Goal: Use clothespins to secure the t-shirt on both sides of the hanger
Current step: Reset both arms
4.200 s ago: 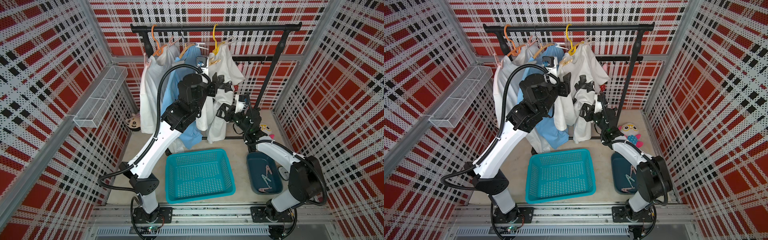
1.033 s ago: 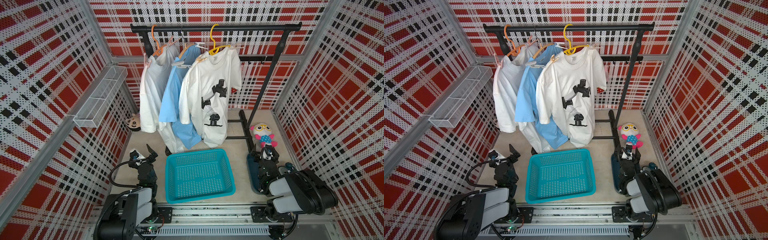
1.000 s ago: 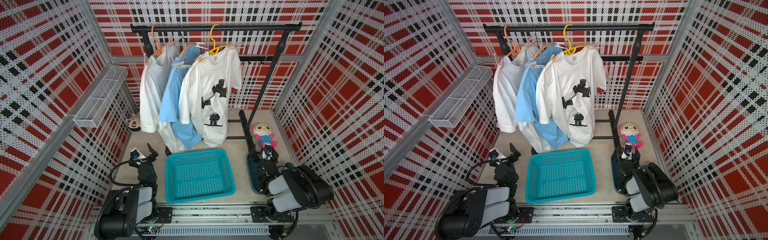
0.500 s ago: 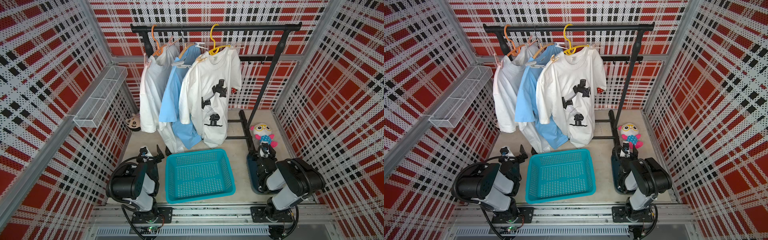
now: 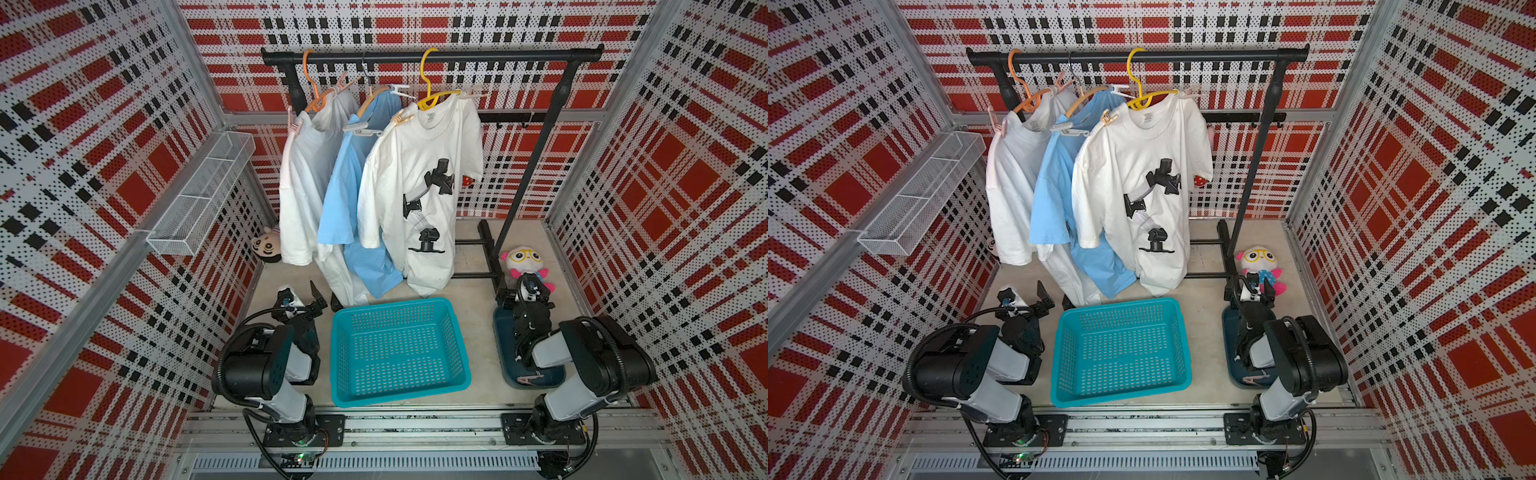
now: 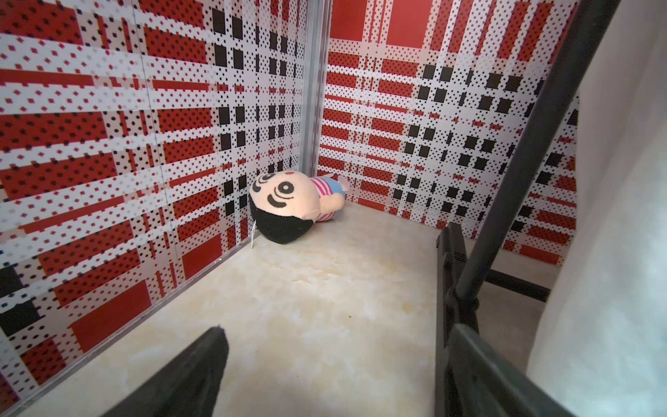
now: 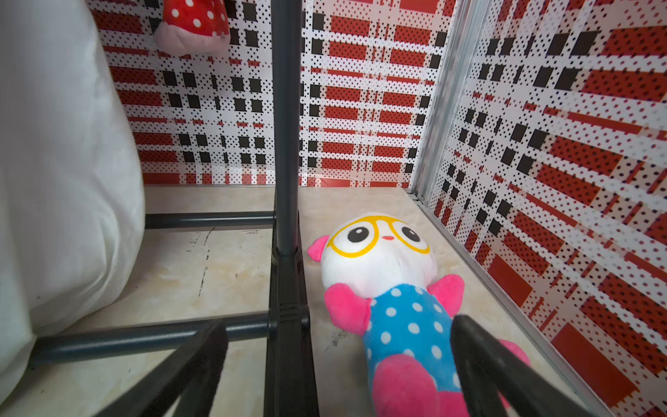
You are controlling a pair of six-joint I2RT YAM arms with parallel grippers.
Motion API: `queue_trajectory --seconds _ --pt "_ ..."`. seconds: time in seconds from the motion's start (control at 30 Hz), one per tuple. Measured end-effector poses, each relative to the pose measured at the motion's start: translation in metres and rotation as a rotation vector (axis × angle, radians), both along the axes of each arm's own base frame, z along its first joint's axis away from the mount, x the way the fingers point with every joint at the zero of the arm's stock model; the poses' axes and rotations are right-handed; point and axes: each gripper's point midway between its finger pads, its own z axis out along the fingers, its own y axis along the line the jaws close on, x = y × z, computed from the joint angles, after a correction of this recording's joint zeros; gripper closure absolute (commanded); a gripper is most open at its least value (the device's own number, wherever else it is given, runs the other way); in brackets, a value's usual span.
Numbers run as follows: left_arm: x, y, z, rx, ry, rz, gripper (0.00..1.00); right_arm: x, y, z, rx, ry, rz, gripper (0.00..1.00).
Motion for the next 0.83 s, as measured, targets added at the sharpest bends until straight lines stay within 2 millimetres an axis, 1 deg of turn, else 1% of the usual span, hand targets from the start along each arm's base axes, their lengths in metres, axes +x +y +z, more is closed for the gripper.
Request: queue_trajectory --seconds 0.23,0.37,0.83 --pt "0.021 -0.008 0.014 0.021 -0.016 -0.019 0.02 0.003 -0.013 -0.013 0.037 0.055 -0.054 0.00" --pt "0.022 -0.009 0.011 0.029 -0.001 -0.023 0.02 0.002 -0.014 -0.016 0.040 0.070 -0.060 0.00" --pt "0.022 -0.010 0.006 0.035 0.022 -0.023 0.02 0.002 -0.015 -0.017 0.046 0.072 -0.064 0.00"
